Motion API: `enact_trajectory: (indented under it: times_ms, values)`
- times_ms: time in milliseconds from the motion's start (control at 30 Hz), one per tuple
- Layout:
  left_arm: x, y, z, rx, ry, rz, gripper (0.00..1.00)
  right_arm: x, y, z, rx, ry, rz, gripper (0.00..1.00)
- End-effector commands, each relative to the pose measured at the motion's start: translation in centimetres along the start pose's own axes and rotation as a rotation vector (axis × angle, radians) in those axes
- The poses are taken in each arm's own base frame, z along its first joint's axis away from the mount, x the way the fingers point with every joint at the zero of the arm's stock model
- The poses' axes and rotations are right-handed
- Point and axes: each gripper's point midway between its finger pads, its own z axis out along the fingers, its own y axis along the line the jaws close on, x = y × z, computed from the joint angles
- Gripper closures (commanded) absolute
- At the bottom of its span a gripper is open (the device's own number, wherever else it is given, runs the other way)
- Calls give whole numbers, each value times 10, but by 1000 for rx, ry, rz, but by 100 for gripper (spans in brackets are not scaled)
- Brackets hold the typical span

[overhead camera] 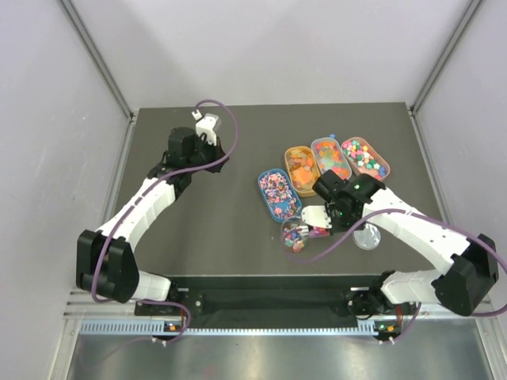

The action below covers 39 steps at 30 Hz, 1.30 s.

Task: Pack the candies
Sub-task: Place the fake candies in the packing bottle, then scoop the fake candies from the storage box.

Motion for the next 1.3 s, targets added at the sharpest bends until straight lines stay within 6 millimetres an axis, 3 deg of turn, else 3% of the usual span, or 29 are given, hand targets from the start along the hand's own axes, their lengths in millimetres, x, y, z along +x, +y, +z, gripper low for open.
enact_trajectory:
  times_ms: [0, 400, 700, 1033, 1133, 1267]
  values:
    - [-26, -7, -13, 24, -109, 6, 96, 0, -9, -17, 34, 35, -18, 100]
    - [-24, -6, -20, 34, -156, -2, 96, 1, -16, -32, -11, 153, -88, 100]
    - [-27, 1, -25, 28, -185, 0, 96, 2, -28, -37, 33, 212, -138, 100]
    - [-30, 1, -22, 41, -185, -4, 96, 12, -27, -43, 78, 235, -174, 100]
    - [-34, 0, -20, 49, -184, -6, 96, 9, -34, -58, 135, 185, -142, 100]
    - [-44, -1, -18, 58, -171, -6, 96, 6, -60, -93, 313, 62, -11, 100]
